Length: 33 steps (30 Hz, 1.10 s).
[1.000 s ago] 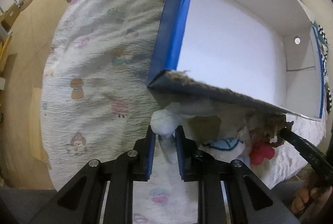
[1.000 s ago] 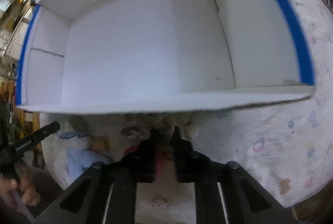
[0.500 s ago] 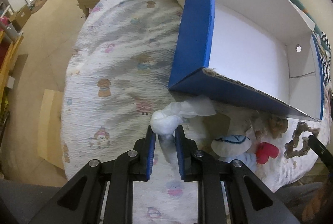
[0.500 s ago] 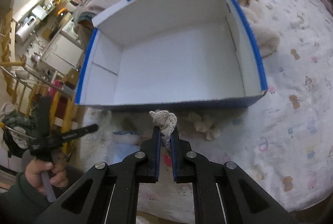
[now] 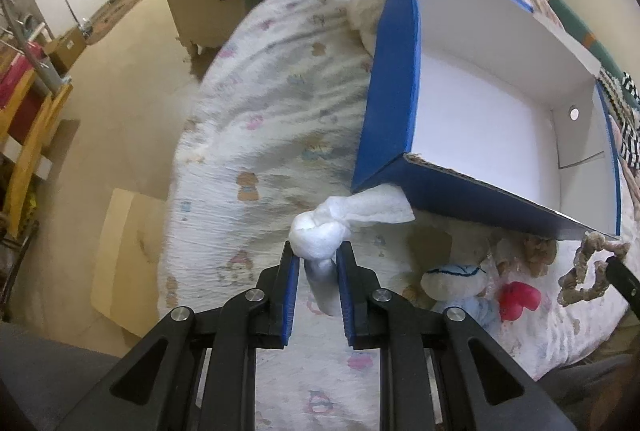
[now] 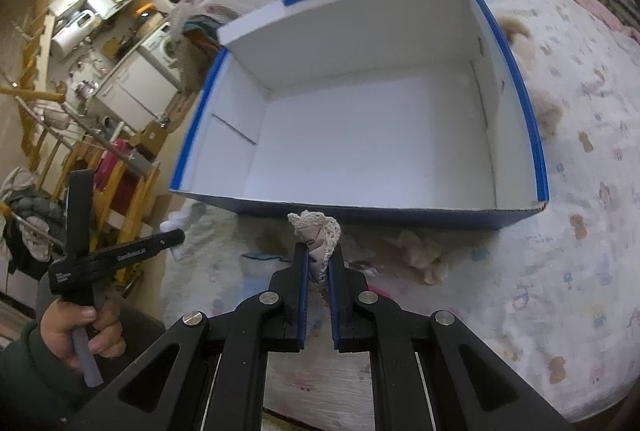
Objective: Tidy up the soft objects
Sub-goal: 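Lift the white cloth with the left tool while the right tool carries the scrunchie over the box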
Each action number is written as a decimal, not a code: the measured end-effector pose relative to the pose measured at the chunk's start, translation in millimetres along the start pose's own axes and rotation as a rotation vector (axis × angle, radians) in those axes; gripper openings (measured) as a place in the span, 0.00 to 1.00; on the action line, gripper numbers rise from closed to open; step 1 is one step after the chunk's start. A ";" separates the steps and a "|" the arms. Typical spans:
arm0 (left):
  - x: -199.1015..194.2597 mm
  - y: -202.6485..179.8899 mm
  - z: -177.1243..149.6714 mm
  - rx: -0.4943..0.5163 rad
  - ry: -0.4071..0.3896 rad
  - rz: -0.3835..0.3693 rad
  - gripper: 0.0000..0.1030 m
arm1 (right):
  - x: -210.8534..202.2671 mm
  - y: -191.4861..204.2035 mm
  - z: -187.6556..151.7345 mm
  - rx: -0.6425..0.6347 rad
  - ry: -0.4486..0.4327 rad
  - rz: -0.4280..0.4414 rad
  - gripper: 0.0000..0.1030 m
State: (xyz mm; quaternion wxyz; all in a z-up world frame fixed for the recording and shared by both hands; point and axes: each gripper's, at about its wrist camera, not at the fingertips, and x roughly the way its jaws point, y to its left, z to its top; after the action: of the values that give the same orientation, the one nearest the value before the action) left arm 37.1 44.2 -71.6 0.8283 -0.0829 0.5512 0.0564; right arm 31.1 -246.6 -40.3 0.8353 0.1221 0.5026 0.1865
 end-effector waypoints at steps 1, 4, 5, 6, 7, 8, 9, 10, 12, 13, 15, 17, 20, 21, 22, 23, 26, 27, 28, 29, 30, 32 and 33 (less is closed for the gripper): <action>-5.9 -1.0 -2.7 0.006 -0.019 0.006 0.17 | -2.9 2.6 -0.4 -0.008 -0.010 0.009 0.10; -21.6 -2.2 -7.5 0.017 -0.074 0.019 0.17 | -10.3 9.0 -0.8 -0.024 -0.040 0.035 0.10; -28.3 -2.7 -8.7 0.021 -0.095 0.023 0.17 | -12.9 10.1 -1.1 -0.029 -0.049 0.043 0.10; -32.7 -3.2 -9.0 0.022 -0.109 0.025 0.17 | -15.3 11.8 -1.4 -0.034 -0.058 0.050 0.10; -38.0 -3.6 -8.9 0.023 -0.126 0.029 0.17 | -17.8 13.5 -1.7 -0.039 -0.068 0.056 0.10; -43.0 -3.9 -8.6 0.025 -0.140 0.030 0.17 | -20.2 15.2 -1.9 -0.045 -0.078 0.063 0.10; -49.2 -4.6 -7.3 0.027 -0.157 0.028 0.17 | -22.4 16.5 -1.9 -0.049 -0.088 0.069 0.10; -53.0 -5.6 -6.8 0.026 -0.167 0.027 0.17 | -24.5 17.6 -1.4 -0.052 -0.097 0.073 0.10; -60.9 -7.8 -4.2 0.030 -0.186 0.019 0.17 | -28.5 19.2 1.0 -0.051 -0.114 0.082 0.10; -62.5 -8.8 -3.0 0.032 -0.191 0.016 0.17 | -30.6 20.1 2.1 -0.049 -0.124 0.085 0.10; -67.0 -12.0 0.9 0.037 -0.200 0.006 0.17 | -35.3 20.9 4.2 -0.042 -0.146 0.098 0.10; -71.1 -16.1 5.3 0.047 -0.212 0.002 0.17 | -40.5 22.5 6.2 -0.040 -0.173 0.108 0.10; -76.2 -22.4 14.3 0.061 -0.236 0.000 0.17 | -47.0 21.0 9.5 -0.028 -0.213 0.119 0.10; -77.2 -24.3 17.2 0.067 -0.244 0.000 0.17 | -48.7 20.4 10.7 -0.024 -0.225 0.120 0.10; -78.2 -26.7 20.5 0.072 -0.251 0.000 0.17 | -50.1 19.5 11.9 -0.018 -0.238 0.118 0.10; -78.9 -29.1 23.3 0.077 -0.257 -0.001 0.17 | -51.0 18.4 13.6 -0.013 -0.250 0.112 0.10; -79.6 -37.1 35.4 0.094 -0.271 -0.003 0.17 | -51.6 15.1 19.0 0.005 -0.275 0.106 0.10; -79.1 -39.5 38.4 0.101 -0.273 -0.005 0.17 | -51.5 15.0 20.9 0.004 -0.281 0.101 0.10; -79.0 -41.9 41.3 0.105 -0.275 -0.006 0.17 | -51.0 15.0 23.2 0.002 -0.286 0.099 0.10; -78.3 -43.6 44.3 0.110 -0.276 -0.008 0.17 | -50.9 14.8 25.6 0.001 -0.289 0.097 0.10; -77.6 -46.7 47.8 0.118 -0.278 -0.011 0.17 | -50.2 14.7 27.9 0.000 -0.293 0.090 0.10; -76.4 -53.1 54.7 0.135 -0.283 -0.016 0.17 | -47.8 13.6 31.9 -0.004 -0.293 0.086 0.10; -75.8 -57.3 58.9 0.145 -0.290 -0.016 0.17 | -46.9 13.2 33.7 -0.006 -0.294 0.079 0.10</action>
State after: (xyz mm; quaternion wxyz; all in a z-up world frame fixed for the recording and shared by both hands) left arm 71.7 -0.3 25.0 0.9034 -0.0181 0.4278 0.0211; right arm 38.5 -255.6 17.8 0.8921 0.1651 0.3692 0.2012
